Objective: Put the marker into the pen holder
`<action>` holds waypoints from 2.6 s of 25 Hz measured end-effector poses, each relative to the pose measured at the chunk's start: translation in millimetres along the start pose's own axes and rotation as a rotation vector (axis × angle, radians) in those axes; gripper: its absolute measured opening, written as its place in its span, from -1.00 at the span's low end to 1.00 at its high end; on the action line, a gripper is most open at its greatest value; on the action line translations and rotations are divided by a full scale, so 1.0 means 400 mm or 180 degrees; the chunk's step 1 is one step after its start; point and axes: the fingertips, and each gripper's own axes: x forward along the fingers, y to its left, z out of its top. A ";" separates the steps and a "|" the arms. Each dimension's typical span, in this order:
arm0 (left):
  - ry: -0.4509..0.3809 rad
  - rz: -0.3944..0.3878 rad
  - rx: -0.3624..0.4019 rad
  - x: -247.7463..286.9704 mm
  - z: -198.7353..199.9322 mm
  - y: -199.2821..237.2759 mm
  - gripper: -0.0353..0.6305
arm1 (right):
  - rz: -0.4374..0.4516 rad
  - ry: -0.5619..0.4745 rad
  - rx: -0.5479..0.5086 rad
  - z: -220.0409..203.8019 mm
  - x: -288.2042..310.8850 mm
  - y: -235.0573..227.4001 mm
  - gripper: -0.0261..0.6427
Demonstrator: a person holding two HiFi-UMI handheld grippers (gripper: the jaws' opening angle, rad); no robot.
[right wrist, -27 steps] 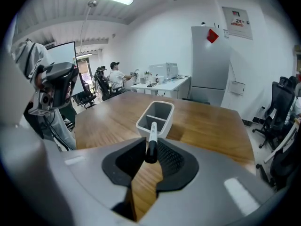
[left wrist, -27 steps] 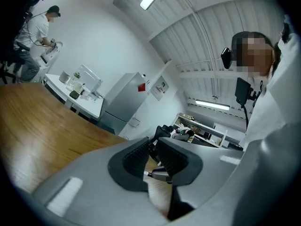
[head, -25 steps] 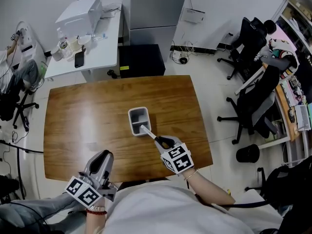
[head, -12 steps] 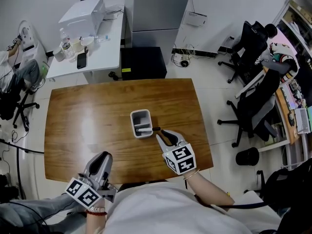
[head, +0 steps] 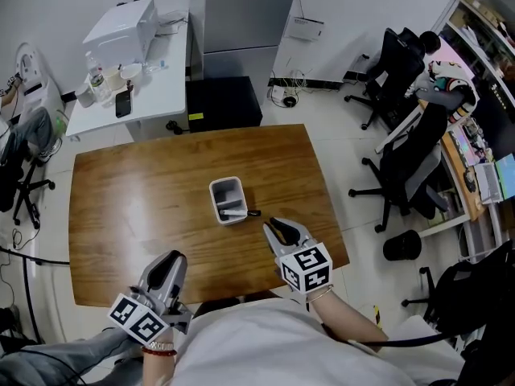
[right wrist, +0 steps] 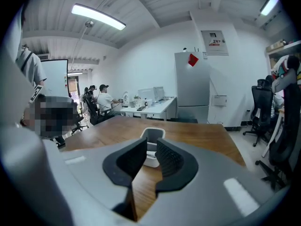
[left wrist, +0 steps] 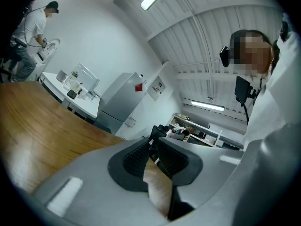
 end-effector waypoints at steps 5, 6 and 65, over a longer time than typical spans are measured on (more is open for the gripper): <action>0.0099 -0.0149 0.0025 -0.028 -0.031 0.014 -0.70 | -0.0025 -0.0158 0.0082 -0.028 -0.050 0.064 -0.80; 0.0127 -0.0159 0.0047 -0.031 -0.035 0.020 -0.70 | -0.0041 -0.0165 0.0082 -0.034 -0.053 0.074 -0.80; 0.0078 -0.0043 0.0398 -0.789 -0.402 -0.563 -0.70 | 0.0182 -0.0575 0.0326 -0.414 -0.978 0.531 -0.92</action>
